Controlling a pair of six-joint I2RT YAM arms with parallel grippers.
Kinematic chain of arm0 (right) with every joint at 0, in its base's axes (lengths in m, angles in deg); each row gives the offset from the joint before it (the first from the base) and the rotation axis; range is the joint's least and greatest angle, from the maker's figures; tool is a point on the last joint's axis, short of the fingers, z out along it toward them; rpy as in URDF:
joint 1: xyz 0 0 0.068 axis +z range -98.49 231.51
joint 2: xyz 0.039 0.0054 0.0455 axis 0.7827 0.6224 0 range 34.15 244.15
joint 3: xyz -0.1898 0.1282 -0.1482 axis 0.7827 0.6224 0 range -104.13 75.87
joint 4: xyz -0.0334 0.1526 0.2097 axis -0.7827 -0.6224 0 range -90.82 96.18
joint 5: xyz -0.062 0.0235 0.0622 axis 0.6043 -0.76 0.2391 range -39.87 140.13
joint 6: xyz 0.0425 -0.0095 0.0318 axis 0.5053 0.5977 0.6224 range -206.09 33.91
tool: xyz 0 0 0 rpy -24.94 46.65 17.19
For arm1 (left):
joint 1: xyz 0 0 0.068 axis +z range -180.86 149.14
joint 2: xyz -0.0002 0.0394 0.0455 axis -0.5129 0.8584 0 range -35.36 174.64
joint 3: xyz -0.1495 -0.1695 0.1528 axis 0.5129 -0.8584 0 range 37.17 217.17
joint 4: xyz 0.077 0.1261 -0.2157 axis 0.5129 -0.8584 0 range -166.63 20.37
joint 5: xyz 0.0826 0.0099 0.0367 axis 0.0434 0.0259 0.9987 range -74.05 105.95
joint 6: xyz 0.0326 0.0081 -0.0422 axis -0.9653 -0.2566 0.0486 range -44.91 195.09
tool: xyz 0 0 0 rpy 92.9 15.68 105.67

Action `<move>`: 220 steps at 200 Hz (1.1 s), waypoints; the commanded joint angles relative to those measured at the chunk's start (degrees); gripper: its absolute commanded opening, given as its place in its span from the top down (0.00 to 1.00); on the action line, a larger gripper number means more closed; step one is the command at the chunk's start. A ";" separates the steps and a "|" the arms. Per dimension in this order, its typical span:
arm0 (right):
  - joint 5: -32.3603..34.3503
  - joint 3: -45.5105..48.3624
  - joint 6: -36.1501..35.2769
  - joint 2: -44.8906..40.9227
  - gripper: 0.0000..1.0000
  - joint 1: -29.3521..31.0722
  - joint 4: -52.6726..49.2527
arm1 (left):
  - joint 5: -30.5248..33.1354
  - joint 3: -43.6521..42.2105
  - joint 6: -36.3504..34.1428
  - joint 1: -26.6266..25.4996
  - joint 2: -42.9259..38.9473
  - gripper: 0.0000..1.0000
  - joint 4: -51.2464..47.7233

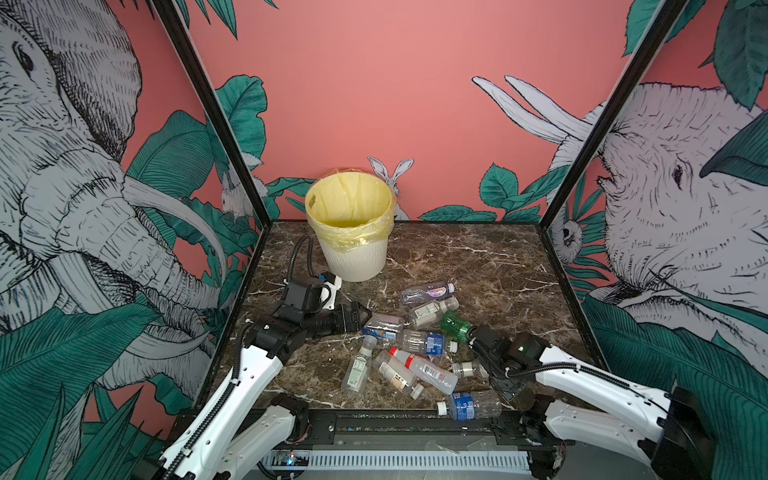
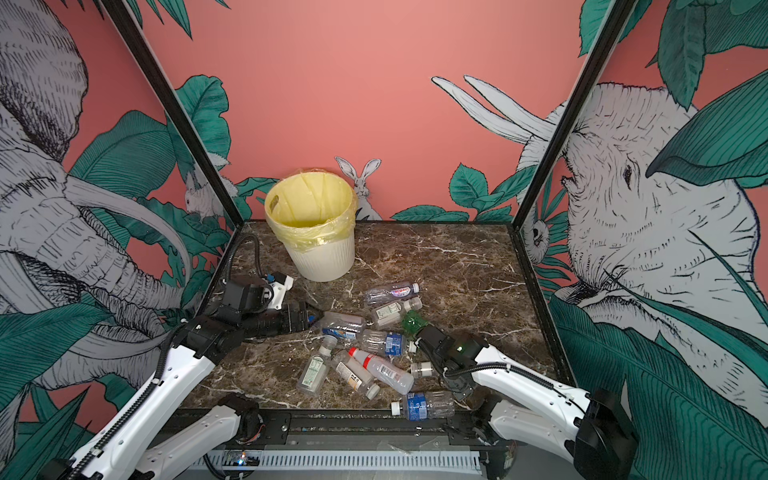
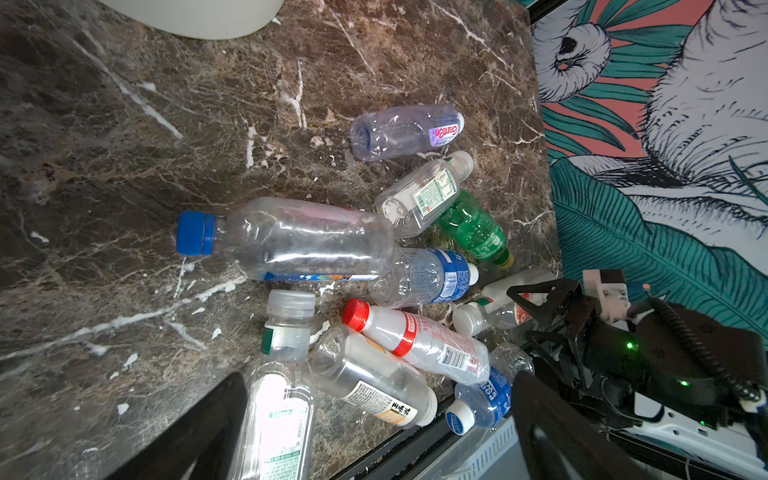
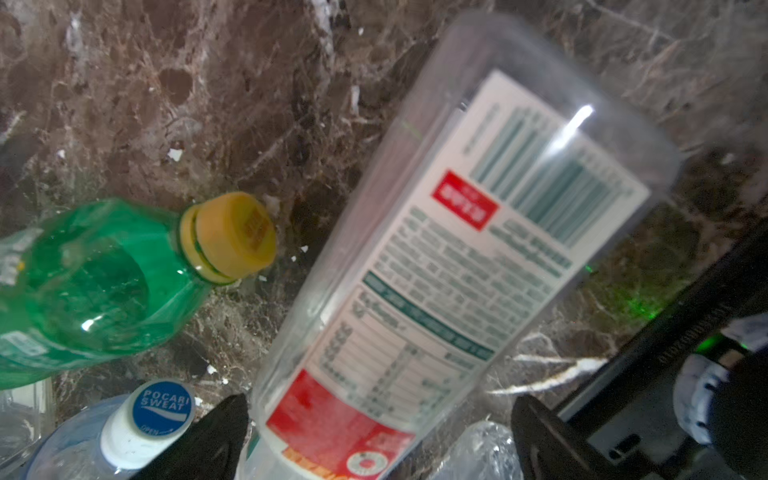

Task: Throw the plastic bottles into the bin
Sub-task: 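Close the right gripper on a clear bottle with a white barcode label, then lift the clear labeled bottle off the pile with the right gripper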

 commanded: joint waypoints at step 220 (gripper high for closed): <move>6.04 6.19 18.93 -0.38 0.35 -9.84 15.07 | 5.43 -10.73 3.08 -0.12 -3.47 0.01 -1.68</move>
